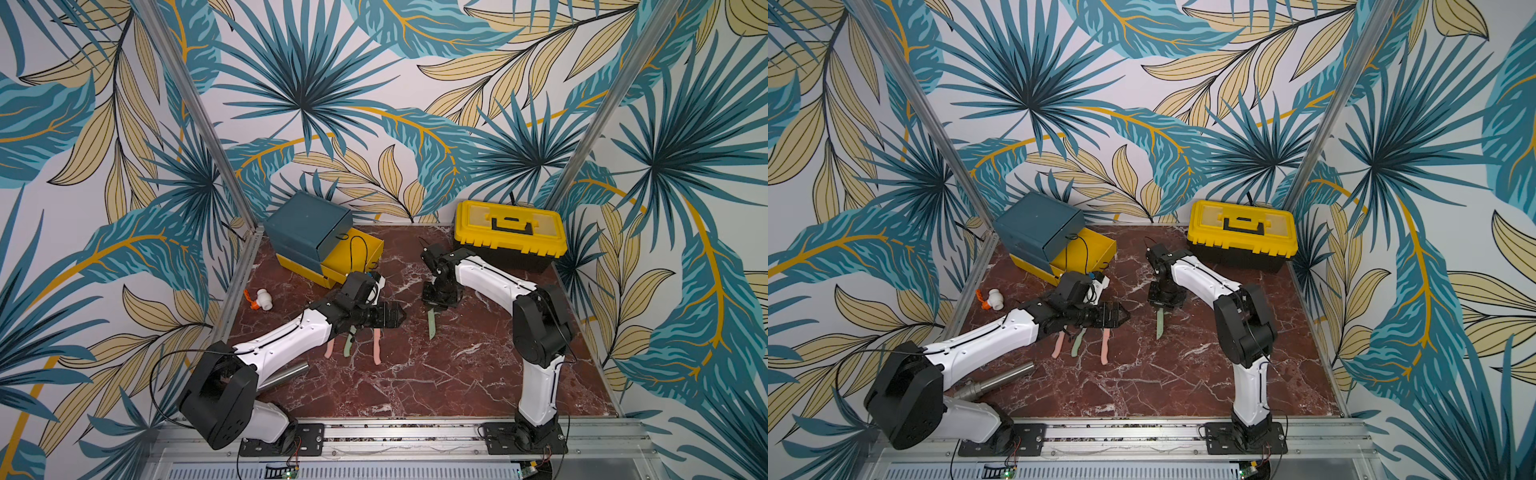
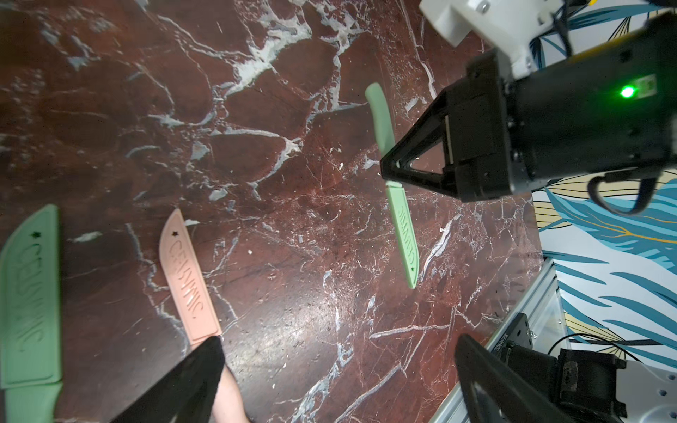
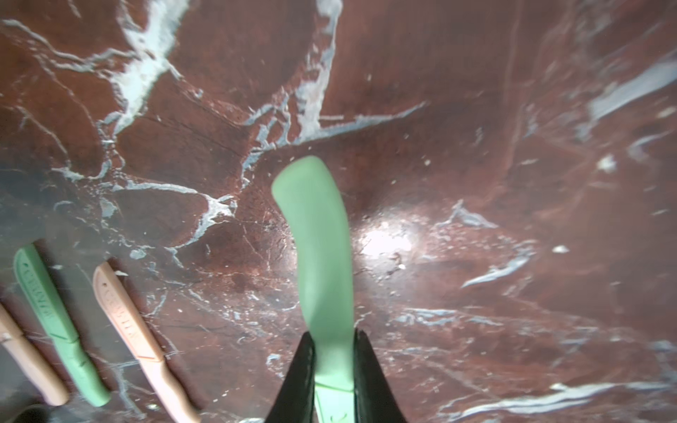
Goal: Place the fruit knives into the drawer by color
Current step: Pick up the fruit knife from the center of the board, then place the fruit knife in the drawer.
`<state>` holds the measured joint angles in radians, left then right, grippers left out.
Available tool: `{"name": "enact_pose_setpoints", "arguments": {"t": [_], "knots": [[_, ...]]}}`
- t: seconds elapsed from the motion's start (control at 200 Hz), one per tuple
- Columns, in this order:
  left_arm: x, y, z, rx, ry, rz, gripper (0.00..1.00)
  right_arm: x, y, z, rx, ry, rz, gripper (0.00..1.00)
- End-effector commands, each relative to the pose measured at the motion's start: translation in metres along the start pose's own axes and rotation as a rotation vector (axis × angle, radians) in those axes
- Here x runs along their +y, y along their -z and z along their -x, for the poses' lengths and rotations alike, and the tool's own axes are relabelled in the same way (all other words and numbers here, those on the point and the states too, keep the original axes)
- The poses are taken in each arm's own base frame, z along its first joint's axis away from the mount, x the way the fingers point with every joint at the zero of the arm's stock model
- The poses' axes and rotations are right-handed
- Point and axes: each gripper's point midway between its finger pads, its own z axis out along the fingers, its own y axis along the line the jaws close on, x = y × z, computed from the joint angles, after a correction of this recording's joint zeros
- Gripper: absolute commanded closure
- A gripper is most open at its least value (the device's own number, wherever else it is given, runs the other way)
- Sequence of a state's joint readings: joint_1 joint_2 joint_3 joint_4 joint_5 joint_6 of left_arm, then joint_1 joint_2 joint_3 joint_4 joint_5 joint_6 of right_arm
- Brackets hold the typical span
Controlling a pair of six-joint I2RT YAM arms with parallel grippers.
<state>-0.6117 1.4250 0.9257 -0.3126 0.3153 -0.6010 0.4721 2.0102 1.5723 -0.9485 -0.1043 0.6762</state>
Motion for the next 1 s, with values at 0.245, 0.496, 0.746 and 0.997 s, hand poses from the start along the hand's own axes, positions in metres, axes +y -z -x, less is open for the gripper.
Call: {"name": "enact_pose_setpoints", "arguments": {"t": [0.245,0.496,0.746,0.997], "knots": [[0.002,0.025,0.026,-0.052,-0.038,0.02,0.0,0.027,-0.004,-0.019,0.172,-0.198,0.145,1.0],[0.023,0.068,0.073,-0.162,-0.029,0.072,0.0,0.067,0.029,0.007,0.118,-0.185,0.289,1.0],[0.05,0.117,0.13,-0.334,-0.022,0.138,0.0,0.119,0.078,0.053,-0.051,-0.107,0.453,1.0],[0.06,0.129,0.155,-0.369,-0.001,0.137,0.0,0.186,0.101,0.097,-0.161,-0.097,0.669,1.0]]}}
